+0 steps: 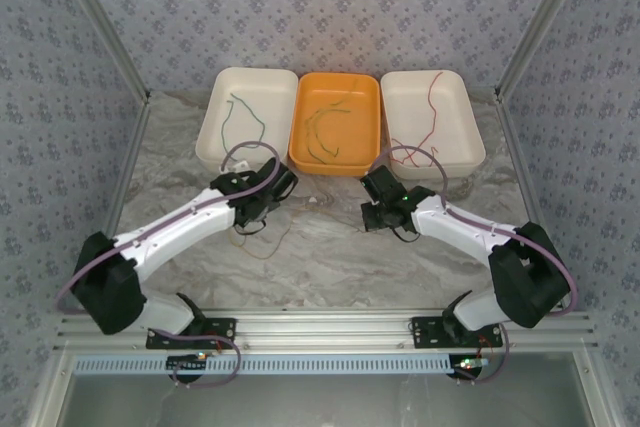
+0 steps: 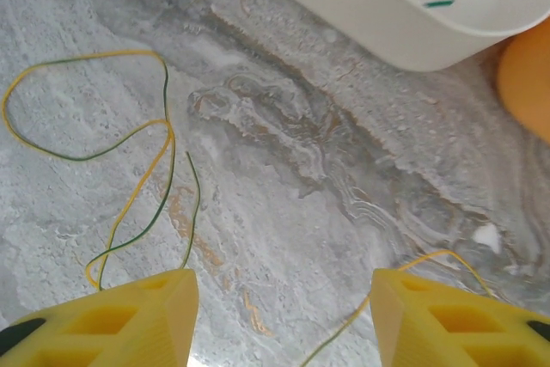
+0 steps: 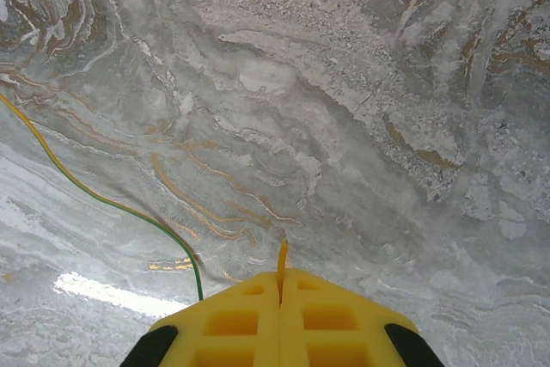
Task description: Untangle the cables
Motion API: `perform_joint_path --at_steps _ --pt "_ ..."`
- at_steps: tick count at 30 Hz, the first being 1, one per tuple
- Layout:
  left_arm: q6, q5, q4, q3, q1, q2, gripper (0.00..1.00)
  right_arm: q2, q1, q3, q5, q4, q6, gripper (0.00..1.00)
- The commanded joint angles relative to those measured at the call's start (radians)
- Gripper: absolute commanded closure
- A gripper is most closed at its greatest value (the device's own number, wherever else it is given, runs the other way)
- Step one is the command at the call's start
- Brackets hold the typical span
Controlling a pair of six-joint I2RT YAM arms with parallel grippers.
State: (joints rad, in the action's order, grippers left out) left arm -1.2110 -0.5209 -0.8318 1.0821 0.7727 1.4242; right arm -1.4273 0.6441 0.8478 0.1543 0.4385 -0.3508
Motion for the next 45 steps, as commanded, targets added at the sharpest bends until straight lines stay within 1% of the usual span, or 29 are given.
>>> perform_joint_path --at_steps 1,5,10,18,21,23,31,36,39,41,45 --pt "-0.019 0.005 0.028 -0.025 -0.017 0.079 0.45 -0.006 0.005 -0.003 0.011 0.005 -0.011 1.00" --pt "-0.015 0.017 0.053 -0.032 -0.035 0.165 0.47 -0.002 0.005 -0.008 0.011 0.003 -0.013 1.00" --pt "-0.002 0.055 0.120 -0.080 -0.057 0.222 0.49 0.004 0.005 -0.007 0.012 0.005 -0.010 1.00" --pt "0.014 0.035 0.148 -0.157 -0.097 0.210 0.50 0.004 0.006 -0.007 0.005 0.000 -0.012 1.00" --pt "0.052 0.064 0.251 -0.193 -0.112 0.206 0.51 0.002 0.005 -0.007 0.006 0.000 -0.011 1.00" --pt "0.065 0.079 0.290 -0.209 -0.118 0.208 0.51 0.003 0.005 -0.009 0.005 -0.001 -0.011 1.00" --pt "0.096 0.081 0.336 -0.257 -0.154 0.194 0.54 0.004 0.005 -0.009 0.004 0.002 -0.010 1.00" --pt "0.120 0.082 0.342 -0.284 -0.199 0.183 0.59 0.008 0.003 -0.015 0.004 0.000 -0.010 1.00" --pt "0.162 0.079 0.351 -0.280 -0.225 0.183 0.59 0.008 0.002 -0.018 0.005 0.002 -0.011 1.00" --pt "0.203 0.094 0.385 -0.276 -0.248 0.195 0.59 0.007 0.001 -0.020 0.005 0.003 -0.012 1.00" --pt "0.234 0.126 0.403 -0.264 -0.284 0.228 0.65 0.011 0.002 -0.015 0.004 0.005 -0.015 1.00"
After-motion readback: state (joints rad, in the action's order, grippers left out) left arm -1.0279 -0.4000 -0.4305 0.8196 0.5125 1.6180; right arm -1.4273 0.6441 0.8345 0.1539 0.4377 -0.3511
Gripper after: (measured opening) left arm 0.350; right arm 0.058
